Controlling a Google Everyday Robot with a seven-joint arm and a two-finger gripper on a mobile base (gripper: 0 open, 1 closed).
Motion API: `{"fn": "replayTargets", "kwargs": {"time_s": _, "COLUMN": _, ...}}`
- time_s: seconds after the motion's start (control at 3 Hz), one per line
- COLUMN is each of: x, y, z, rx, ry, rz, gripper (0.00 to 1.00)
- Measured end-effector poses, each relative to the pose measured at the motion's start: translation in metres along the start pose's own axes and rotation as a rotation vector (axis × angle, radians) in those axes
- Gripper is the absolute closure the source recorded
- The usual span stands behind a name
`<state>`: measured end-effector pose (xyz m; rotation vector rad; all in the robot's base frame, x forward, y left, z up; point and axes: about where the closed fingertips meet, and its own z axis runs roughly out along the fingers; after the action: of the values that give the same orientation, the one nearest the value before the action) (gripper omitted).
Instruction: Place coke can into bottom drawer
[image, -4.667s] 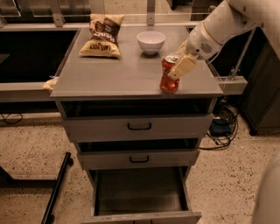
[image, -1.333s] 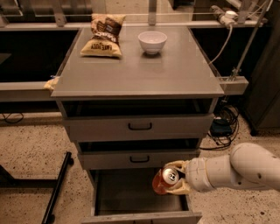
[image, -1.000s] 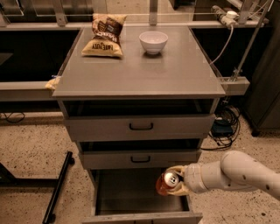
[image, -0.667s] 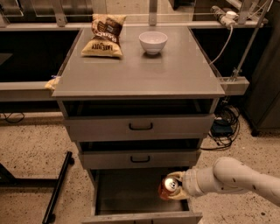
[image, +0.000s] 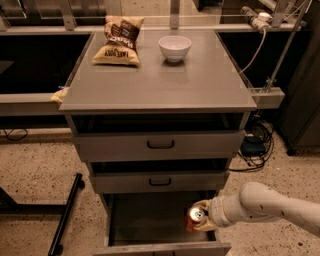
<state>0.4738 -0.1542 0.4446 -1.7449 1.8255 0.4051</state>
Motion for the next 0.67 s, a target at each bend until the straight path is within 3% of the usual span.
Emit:
{"fn": "replayTargets", "kwargs": {"time_s": 0.33, "x": 0.021, "y": 0.0, "z": 0.013, "rx": -0.003, "ry": 0.022, "rz": -0.012, "gripper": 1.0}}
{"fn": "replayTargets", "kwargs": {"time_s": 0.67, "x": 0.08, "y": -0.009, "z": 0.062, "rx": -0.031, "ry": 0.047, "rz": -0.056, "gripper": 1.0}}
